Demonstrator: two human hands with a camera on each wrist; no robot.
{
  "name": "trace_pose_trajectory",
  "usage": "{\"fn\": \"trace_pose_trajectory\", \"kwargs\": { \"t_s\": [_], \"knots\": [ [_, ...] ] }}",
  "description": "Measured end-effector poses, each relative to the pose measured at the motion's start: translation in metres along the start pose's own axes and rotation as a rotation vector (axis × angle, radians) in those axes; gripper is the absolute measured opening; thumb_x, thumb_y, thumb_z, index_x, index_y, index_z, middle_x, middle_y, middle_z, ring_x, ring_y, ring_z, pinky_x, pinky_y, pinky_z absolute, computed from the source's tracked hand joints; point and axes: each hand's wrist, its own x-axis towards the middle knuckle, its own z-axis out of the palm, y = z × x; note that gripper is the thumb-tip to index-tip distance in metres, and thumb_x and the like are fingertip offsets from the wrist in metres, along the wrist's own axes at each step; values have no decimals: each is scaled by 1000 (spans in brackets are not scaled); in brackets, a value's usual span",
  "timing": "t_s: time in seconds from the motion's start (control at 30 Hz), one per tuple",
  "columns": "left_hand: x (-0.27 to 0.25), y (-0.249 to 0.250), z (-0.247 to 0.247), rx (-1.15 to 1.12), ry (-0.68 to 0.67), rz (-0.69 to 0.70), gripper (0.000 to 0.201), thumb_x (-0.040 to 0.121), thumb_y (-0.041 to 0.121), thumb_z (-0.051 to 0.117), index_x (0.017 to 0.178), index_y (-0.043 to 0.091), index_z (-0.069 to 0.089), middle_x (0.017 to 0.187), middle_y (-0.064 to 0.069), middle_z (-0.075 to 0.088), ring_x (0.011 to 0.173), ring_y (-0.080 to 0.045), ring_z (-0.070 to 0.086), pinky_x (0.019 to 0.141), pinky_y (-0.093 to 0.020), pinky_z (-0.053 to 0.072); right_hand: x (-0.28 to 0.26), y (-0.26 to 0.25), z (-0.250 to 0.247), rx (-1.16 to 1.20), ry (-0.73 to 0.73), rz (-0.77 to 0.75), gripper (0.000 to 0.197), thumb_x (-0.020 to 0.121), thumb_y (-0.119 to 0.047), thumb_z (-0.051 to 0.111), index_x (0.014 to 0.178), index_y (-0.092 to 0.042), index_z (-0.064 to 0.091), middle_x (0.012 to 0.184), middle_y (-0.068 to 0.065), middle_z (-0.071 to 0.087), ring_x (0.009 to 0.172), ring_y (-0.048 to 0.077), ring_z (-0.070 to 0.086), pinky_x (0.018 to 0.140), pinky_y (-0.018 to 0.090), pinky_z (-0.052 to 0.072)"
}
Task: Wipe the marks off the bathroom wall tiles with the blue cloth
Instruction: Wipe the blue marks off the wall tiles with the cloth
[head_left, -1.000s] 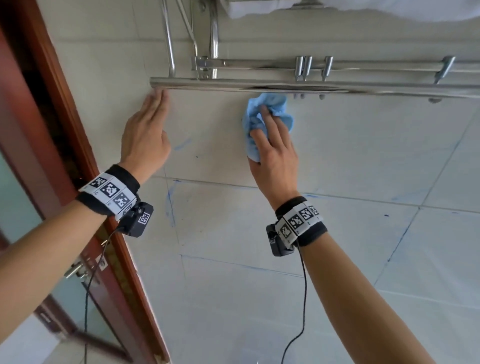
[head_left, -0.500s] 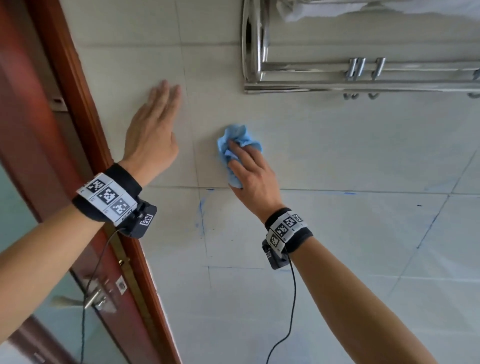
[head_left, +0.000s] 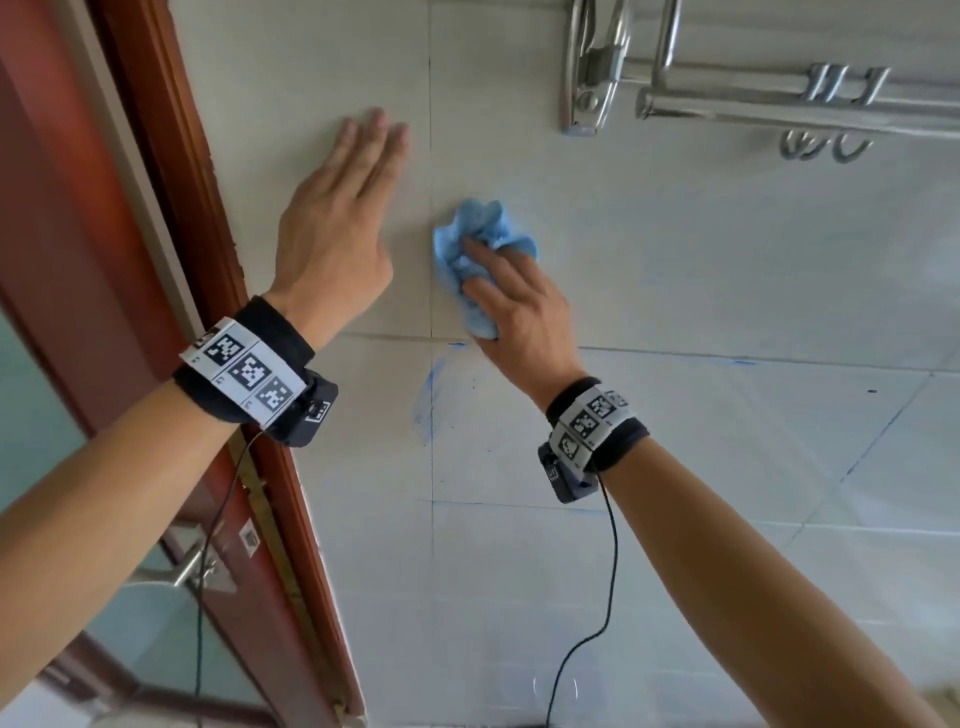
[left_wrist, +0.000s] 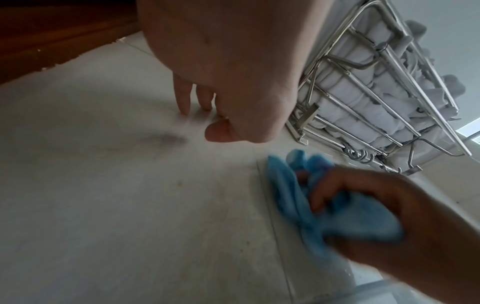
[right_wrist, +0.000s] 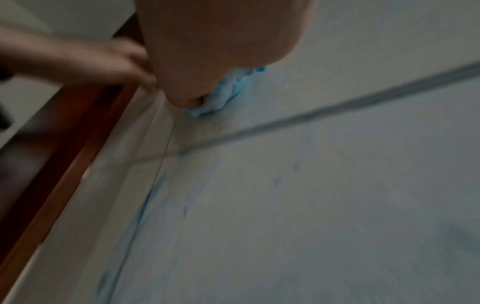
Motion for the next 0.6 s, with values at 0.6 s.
{"fn": "trace_pose_trajectory", "kwargs": {
  "t_s": [0.6],
  "knots": [
    [-10,0,0,54,-41,-15,83,95,0,47,168,16,11,176,-8,10,162,-27,8,131,-36,18,-66,-31,11,4,31,198,18,84,-1,71,100,-8,71,132,5,68,111,26,63,81,34,57]
  ]
}}
